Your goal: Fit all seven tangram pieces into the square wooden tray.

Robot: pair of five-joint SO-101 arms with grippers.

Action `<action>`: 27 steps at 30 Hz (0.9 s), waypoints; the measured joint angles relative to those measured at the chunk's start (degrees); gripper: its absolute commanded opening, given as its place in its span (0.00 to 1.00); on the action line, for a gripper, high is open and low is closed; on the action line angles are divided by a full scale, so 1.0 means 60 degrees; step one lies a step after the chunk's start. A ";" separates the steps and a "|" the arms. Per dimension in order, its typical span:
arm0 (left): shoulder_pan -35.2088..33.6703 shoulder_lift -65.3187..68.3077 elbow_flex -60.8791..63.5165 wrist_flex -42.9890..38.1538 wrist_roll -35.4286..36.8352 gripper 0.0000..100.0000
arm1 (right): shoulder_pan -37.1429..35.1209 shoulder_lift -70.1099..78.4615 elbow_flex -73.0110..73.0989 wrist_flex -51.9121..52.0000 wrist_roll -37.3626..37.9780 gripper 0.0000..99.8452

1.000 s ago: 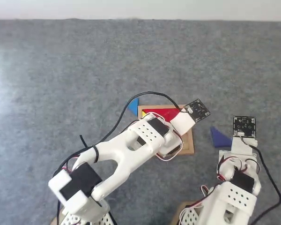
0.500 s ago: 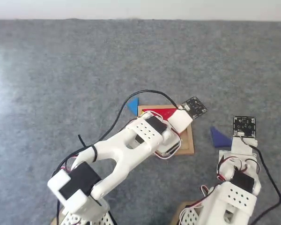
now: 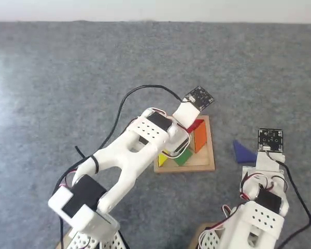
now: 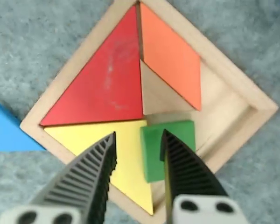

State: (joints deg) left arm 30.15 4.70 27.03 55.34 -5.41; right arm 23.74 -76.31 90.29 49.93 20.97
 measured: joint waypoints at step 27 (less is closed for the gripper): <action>0.0308 -0.0015 0.0923 0.0000 0.0117 0.15 | 0.0000 0.0000 0.0000 0.0000 0.0000 0.01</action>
State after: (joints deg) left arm 32.00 4.62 32.57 55.34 -4.70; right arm 23.74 -76.31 90.29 49.93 20.97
